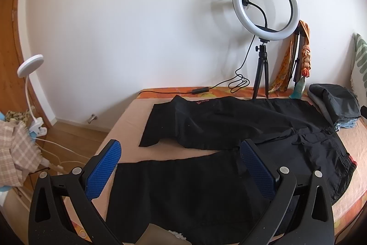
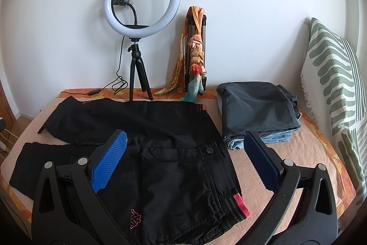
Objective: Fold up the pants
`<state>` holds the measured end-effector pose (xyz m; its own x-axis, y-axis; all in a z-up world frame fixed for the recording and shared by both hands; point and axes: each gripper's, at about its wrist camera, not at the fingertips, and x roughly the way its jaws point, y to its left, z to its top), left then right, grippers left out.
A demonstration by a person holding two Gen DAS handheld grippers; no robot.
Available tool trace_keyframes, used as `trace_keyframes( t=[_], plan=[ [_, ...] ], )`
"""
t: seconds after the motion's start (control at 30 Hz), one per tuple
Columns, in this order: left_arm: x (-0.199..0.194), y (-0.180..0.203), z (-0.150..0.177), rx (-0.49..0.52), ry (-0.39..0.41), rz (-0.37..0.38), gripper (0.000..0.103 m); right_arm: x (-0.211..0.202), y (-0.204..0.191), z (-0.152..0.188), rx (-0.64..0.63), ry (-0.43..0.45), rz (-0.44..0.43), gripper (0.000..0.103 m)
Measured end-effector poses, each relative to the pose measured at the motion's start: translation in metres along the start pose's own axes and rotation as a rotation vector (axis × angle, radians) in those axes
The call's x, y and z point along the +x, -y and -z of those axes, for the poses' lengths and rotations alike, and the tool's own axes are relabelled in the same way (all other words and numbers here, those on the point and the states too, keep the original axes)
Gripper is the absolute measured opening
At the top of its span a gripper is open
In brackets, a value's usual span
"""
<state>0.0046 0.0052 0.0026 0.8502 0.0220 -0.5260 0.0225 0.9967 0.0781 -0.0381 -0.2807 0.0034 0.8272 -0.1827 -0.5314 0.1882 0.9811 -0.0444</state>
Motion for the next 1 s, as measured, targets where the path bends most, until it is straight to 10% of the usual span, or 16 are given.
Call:
trace_keyframes(
  t=[1.0],
  plan=[
    [0.011, -0.001, -0.003, -0.001, -0.014, -0.019, 0.103, 0.014, -0.001, 0.003, 0.005, -0.007, -0.03, 0.103]
  ],
)
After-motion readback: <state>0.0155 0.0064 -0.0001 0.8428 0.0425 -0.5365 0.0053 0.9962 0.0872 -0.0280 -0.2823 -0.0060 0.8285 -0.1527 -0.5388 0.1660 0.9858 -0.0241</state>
